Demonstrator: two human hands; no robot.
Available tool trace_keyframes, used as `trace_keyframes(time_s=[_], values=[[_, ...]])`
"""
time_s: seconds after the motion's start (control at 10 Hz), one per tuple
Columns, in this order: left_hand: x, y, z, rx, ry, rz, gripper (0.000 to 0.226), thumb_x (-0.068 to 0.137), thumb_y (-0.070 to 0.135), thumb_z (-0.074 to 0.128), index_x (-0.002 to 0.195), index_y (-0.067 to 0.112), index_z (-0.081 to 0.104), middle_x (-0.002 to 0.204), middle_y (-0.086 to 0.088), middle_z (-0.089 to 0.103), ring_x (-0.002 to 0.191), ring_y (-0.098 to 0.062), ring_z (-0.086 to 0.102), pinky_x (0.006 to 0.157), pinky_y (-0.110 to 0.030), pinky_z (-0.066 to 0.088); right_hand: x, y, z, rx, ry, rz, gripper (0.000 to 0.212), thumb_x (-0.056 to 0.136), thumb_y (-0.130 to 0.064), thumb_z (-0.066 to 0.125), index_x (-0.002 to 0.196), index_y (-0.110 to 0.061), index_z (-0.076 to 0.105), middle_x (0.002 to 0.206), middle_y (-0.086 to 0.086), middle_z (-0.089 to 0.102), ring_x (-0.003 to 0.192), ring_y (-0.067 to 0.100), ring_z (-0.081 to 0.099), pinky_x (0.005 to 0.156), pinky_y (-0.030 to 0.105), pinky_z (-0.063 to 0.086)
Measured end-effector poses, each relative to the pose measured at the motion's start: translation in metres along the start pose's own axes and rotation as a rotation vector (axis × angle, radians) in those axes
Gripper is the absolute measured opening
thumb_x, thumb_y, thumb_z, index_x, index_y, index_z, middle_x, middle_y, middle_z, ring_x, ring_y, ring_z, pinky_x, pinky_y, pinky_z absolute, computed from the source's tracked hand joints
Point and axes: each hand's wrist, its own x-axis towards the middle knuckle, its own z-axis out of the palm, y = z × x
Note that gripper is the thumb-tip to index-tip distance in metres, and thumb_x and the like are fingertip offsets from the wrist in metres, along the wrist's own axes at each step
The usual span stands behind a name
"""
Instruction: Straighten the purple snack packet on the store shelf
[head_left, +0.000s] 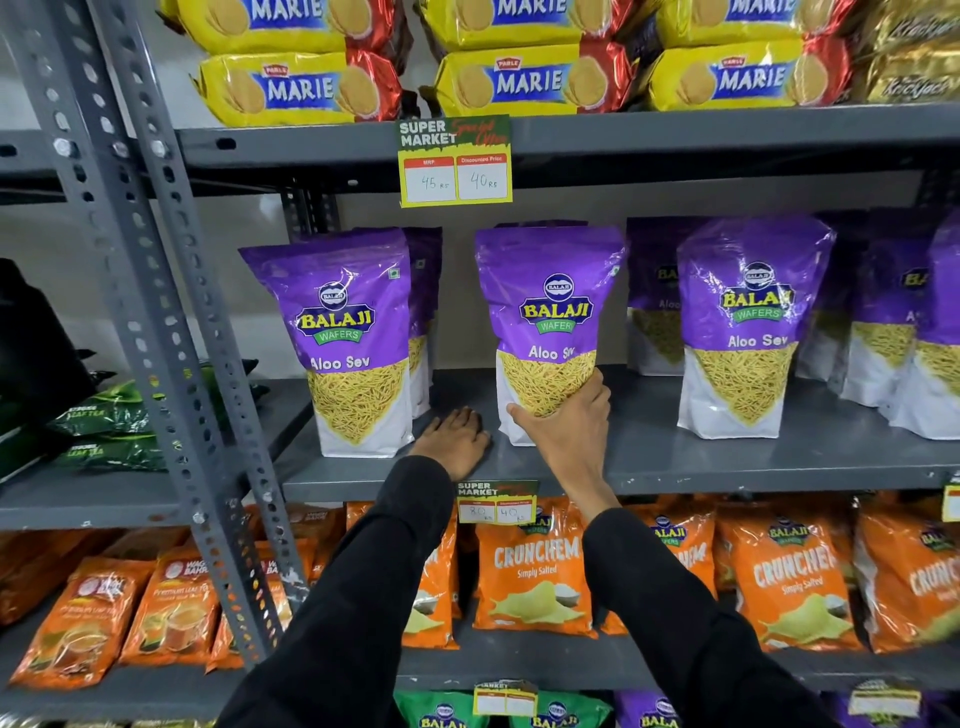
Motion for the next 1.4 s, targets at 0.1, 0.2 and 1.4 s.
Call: trace_keyframes(time_s=[0.1,0.2,1.4], values=[[-0.002,0.001,-0.001,0.022,0.0,0.011,0.06,0.107,0.035,0.018,0.161,0.008,0.013,0.17,-0.009,0.008,0.158,-0.022,0.007,0.127,-0.046,0.012,-0.001,0.001,0.0,0.01,0.001,0.004,0.126,0.055,-0.066,0.087,0.148,-0.01,0.025,0.137,0.012,0.046,0.127,0.031,0.051,0.101,0.045,0.051],[-0.003,0.001,-0.002,0.063,-0.004,0.025,0.059,0.108,0.034,0.018,0.16,0.008,0.014,0.17,-0.009,0.008,0.158,-0.023,0.007,0.127,-0.047,0.012,-0.002,0.001,0.0,0.019,0.0,0.005,0.125,0.055,-0.067,0.086,0.149,-0.013,0.023,0.138,0.011,0.044,0.128,0.03,0.05,0.102,0.045,0.05],[-0.009,-0.001,0.001,0.002,0.291,0.039,0.062,0.107,0.035,0.019,0.162,0.009,0.008,0.171,-0.007,0.005,0.159,-0.019,0.007,0.129,-0.038,0.012,-0.085,0.044,-0.051,0.269,0.041,-0.135,0.104,0.079,-0.074,0.067,0.16,-0.039,0.012,0.163,-0.017,0.018,0.149,0.003,0.029,0.109,0.031,0.039]])
